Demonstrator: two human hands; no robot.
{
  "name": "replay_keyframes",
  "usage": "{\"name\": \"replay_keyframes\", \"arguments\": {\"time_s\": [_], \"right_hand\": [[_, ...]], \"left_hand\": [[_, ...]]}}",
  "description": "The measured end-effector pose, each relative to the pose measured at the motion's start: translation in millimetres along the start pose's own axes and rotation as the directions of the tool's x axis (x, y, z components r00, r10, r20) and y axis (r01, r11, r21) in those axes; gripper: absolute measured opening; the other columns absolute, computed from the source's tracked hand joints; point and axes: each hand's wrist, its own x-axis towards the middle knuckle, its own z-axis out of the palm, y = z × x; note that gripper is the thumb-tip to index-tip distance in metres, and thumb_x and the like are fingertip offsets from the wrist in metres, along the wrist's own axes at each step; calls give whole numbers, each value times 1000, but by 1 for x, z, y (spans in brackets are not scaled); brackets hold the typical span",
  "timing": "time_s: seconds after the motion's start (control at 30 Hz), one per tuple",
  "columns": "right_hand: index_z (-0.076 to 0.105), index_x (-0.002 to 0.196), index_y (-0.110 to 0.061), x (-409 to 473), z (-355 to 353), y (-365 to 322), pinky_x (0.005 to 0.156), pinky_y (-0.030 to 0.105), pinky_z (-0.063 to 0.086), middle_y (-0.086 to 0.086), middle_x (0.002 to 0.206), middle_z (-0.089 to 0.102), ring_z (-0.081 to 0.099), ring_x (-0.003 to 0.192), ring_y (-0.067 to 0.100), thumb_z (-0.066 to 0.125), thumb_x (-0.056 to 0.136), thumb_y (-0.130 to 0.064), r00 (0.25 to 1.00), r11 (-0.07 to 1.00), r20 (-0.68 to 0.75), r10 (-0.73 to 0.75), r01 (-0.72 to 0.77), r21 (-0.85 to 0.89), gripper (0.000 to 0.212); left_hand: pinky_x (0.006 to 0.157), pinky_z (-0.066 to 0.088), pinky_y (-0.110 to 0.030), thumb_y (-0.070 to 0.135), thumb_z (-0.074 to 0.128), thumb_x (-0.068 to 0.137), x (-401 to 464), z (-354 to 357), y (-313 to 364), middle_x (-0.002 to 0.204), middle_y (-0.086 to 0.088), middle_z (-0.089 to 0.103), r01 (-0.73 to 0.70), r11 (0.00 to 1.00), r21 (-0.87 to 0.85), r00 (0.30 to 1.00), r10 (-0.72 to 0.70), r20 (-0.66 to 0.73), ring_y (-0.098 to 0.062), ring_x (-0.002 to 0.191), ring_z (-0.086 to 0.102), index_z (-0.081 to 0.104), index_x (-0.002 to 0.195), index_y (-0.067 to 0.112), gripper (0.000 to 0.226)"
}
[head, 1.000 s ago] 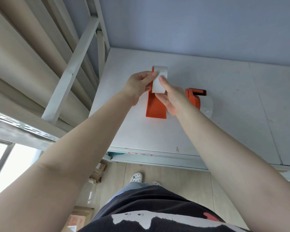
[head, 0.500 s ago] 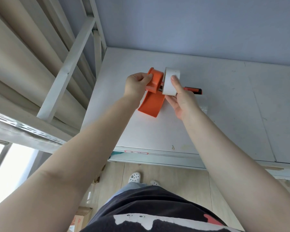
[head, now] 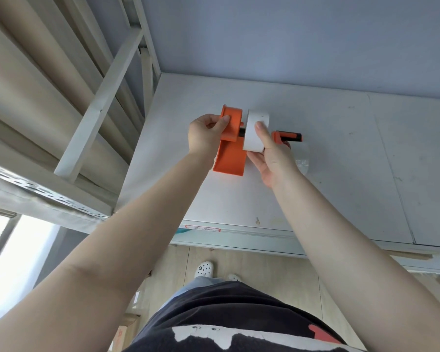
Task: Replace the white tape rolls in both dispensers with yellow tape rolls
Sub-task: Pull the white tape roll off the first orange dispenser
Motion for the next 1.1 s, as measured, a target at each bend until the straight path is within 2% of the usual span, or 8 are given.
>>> {"name": "replay_keyframes", "arguments": {"time_s": [0.23,0.43,0.57,0.7,0.8,0.9,0.97,1.1], "right_hand": [[59,97,-15,-3,-7,2,100,37,51,9,117,69,67,106,20,79,75,-33,1000,1000,19,-1,1,4,34],[55,109,-14,-12,-13,4,99,38,51,8,118,68,66,107,21,79,74,-36,1000,1000,14,-9,10,-28,48],[61,86,-15,-29,-24,11,91,30,54,-2,91,68,66,92,14,76,78,-31,999,993,30,-39,42,-111,24],[68,100,-10,-45,-38,33,74,27,55,1,86,70,65,75,9,80,73,-22,969,928,107,-225,246,-280,32],[68,97,-9,-53,-44,51,68,31,58,7,90,74,69,78,13,88,56,-22,909,811,157,-385,415,-413,47],[60,95,-29,-68,-56,62,77,32,59,-8,97,68,66,91,9,92,49,-31,871,737,144,-469,476,-479,56],[54,102,-37,-86,-71,68,83,19,52,-14,108,60,57,102,1,90,56,-31,894,744,160,-418,438,-505,59],[55,126,-15,-117,-115,90,89,31,52,1,117,65,61,108,14,68,86,-22,979,935,104,-174,197,-295,43]], "left_hand": [[65,45,-22,26,68,86,-8,2,0,70,2,62,3,1000,1,1000,-3,-21,-10,62,54,65,79,12,16],[77,46,-20,35,68,85,-23,0,0,115,-6,65,17,998,56,1000,-17,5,-13,97,61,57,124,7,50],[77,43,-18,39,69,83,-52,-3,4,122,-3,55,-13,998,55,994,19,-103,-14,104,54,49,127,12,55],[81,55,-33,44,74,77,-86,-8,-9,109,-11,65,125,991,-38,992,-123,32,-19,88,65,54,118,4,60],[70,58,-27,36,75,79,-108,-7,-22,111,-14,66,199,980,-18,976,-197,92,-22,90,67,53,118,3,57],[68,59,-26,27,76,79,-126,-10,-31,110,-16,66,223,975,-20,970,-220,106,-22,89,68,54,117,1,51],[73,60,-30,24,75,80,-137,-18,-37,107,-17,68,252,967,-34,960,-246,137,-22,87,69,55,116,1,47],[81,59,-34,20,72,83,-169,-32,-57,96,-12,71,321,946,-32,918,-303,255,-21,84,70,58,116,1,40]]}}
